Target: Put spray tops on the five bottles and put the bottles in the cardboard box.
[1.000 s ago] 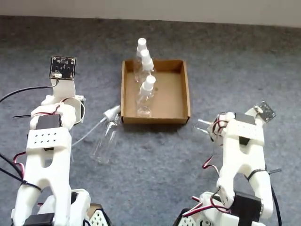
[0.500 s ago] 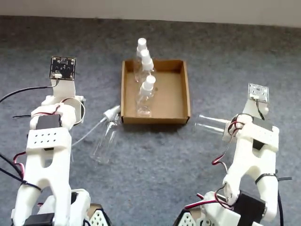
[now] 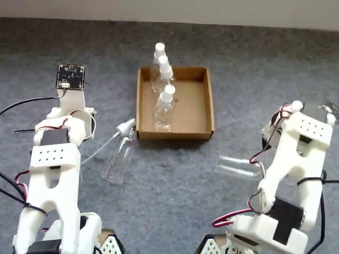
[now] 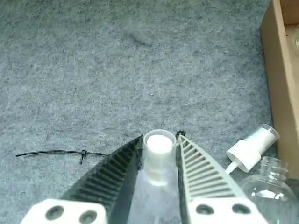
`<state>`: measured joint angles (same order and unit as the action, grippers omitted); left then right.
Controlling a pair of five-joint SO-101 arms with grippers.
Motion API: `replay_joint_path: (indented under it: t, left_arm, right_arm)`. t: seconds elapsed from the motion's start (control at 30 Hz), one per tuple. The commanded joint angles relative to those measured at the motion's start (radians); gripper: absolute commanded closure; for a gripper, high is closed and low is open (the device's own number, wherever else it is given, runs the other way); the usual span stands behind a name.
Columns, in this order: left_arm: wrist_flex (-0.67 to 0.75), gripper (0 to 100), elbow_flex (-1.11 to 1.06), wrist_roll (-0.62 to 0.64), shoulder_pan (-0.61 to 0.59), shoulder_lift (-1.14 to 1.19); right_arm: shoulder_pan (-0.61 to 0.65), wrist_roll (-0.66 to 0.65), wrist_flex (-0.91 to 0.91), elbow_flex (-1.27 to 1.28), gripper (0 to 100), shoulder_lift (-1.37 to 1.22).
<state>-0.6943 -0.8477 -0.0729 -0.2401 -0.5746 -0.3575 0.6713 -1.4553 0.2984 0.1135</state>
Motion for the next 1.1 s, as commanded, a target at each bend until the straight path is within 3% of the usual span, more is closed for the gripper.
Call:
replay_joint_path:
  t: [0.0, 0.27, 0.4, 0.57, 0.8, 0.93, 1.07]
  left_arm:
    - [-0.005, 90, 0.005, 0.009, 0.018, -0.005]
    - [-0.005, 90, 0.005, 0.009, 0.016, -0.005]
    - [-0.005, 90, 0.005, 0.009, 0.016, -0.005]
    - [-0.005, 90, 0.005, 0.009, 0.016, -0.005]
    - [-0.006, 90, 0.005, 0.009, 0.016, -0.008]
    - [-0.025, 90, 0.007, 0.009, 0.016, -0.012]
    - [-0.040, 90, 0.007, 0.009, 0.016, -0.012]
  right_arm:
    - [0.039, 0.215, -0.045, -0.035, 64.0, -0.044]
    - [0.199, 0.213, 0.015, 0.064, 64.1, -0.214]
    - [0.188, 0.204, 0.050, 0.062, 67.0, -0.269]
    - [0.113, 0.152, 0.154, 0.062, 80.3, -0.303]
    - [0.031, -0.075, 0.325, 0.054, 83.9, -0.369]
    - [0.036, -0.396, 0.486, -0.031, 84.0, -0.381]
    - [0.062, -0.736, 0.509, -0.105, 84.0, -0.389]
